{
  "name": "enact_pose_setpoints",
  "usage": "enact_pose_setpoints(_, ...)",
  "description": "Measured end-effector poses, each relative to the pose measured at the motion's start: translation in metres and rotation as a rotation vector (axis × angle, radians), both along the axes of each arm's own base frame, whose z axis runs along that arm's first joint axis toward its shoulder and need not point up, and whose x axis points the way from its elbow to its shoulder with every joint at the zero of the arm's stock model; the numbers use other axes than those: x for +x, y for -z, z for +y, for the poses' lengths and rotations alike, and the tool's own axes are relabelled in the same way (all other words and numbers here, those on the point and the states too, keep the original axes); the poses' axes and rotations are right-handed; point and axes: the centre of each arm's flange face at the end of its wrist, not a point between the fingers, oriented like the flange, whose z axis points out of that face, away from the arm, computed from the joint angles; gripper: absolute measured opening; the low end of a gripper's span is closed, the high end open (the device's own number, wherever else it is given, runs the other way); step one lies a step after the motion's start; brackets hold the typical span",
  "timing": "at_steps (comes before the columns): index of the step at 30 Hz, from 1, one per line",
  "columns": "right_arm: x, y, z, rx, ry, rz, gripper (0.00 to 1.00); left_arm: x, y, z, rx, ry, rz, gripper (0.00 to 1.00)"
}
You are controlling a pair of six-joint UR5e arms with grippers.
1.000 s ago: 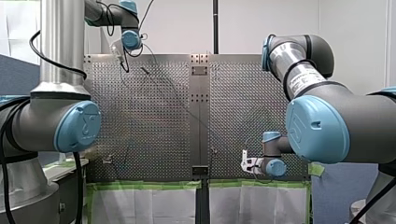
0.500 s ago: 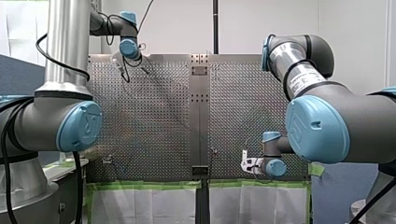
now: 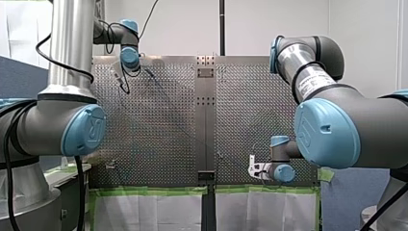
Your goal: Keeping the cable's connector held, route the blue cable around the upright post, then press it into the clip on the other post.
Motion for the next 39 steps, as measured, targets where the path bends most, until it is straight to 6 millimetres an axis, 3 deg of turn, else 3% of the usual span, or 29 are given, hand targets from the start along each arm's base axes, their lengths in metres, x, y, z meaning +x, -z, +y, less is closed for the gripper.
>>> enact_pose_setpoints(3, 0.001, 0.000, 0.000, -0.001, -0.002, 0.002, 0.00, 0.000, 0.010, 0.006, -0.014, -0.007, 0.000, 0.05)
enact_pose_setpoints(14, 0.004, 0.001, 0.002, -0.001, -0.008, 0.005, 0.00, 0.001, 0.034, 0.011, -0.045, 0.018, -0.017, 0.29)
enact_pose_setpoints(19, 0.006, 0.001, 0.004, -0.001, -0.012, 0.006, 0.00, 0.005, 0.065, 0.004, -0.027, 0.058, 0.055, 0.54)
enact_pose_setpoints(20, 0.006, 0.001, 0.004, -0.001, -0.013, 0.006, 0.00, 0.006, 0.073, 0.002, -0.018, 0.065, 0.080, 0.54)
enact_pose_setpoints(21, 0.007, 0.001, 0.004, -0.001, -0.013, 0.006, 0.00, 0.007, 0.080, 0.002, -0.011, 0.068, 0.099, 0.62)
enact_pose_setpoints(22, 0.007, 0.001, 0.004, -0.001, -0.013, 0.006, 0.00, 0.007, 0.086, 0.001, -0.004, 0.069, 0.119, 0.76)
enact_pose_setpoints(23, 0.007, 0.001, 0.004, -0.001, -0.014, 0.006, 0.00, 0.008, 0.093, 0.001, 0.005, 0.068, 0.143, 0.76)
enact_pose_setpoints(25, 0.008, 0.001, 0.005, -0.001, -0.014, 0.006, 0.00, 0.009, 0.103, 0.001, 0.014, 0.060, 0.177, 1.00)
enact_pose_setpoints(32, 0.008, 0.001, 0.005, -0.001, -0.016, 0.005, 0.00, 0.005, 0.119, 0.004, 0.010, 0.026, 0.261, 1.00)
enact_pose_setpoints(39, 0.008, 0.001, 0.005, -0.001, -0.016, 0.005, 0.00, -0.002, 0.117, 0.001, -0.035, 0.031, 0.281, 1.00)
